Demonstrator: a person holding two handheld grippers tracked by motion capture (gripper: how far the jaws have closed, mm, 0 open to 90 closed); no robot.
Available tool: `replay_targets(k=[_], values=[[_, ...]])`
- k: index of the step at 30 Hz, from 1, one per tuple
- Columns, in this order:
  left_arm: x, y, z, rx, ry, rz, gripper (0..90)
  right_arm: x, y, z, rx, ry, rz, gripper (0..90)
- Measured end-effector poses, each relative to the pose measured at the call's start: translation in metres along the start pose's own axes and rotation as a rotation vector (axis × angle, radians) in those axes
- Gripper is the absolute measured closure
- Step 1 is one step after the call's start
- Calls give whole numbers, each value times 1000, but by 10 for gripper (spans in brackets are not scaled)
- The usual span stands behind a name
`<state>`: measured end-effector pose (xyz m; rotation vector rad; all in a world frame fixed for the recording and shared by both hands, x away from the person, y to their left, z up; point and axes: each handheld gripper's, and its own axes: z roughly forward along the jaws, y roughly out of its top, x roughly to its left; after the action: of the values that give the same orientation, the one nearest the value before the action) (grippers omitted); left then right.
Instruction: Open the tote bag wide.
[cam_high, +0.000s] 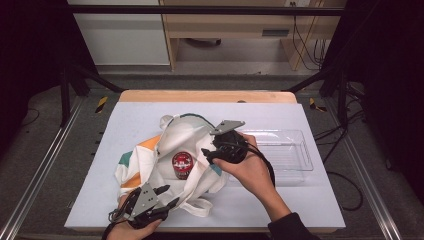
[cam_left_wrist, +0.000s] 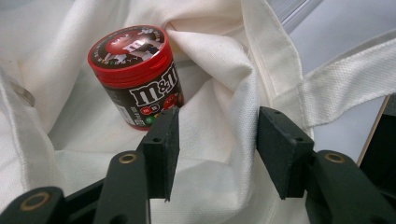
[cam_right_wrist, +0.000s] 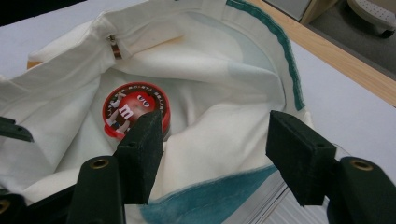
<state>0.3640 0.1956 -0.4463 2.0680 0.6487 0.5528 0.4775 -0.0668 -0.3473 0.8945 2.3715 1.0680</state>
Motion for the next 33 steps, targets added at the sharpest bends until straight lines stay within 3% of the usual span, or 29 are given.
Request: replay_targets(k=[12, 17, 19, 33], values=[[2, 1, -3, -13, 25, 0, 424, 25, -18, -18, -29, -16, 13, 348], [3, 3, -5, -31, 41, -3, 411, 31, -29, -15, -22, -51, 35, 348], [3, 4, -8, -45, 60, -3, 411, 35, -35, -11, -6, -101, 26, 341], [20, 2, -20, -76, 141, -49, 406, 36, -62, -6, 40, -47, 80, 347]])
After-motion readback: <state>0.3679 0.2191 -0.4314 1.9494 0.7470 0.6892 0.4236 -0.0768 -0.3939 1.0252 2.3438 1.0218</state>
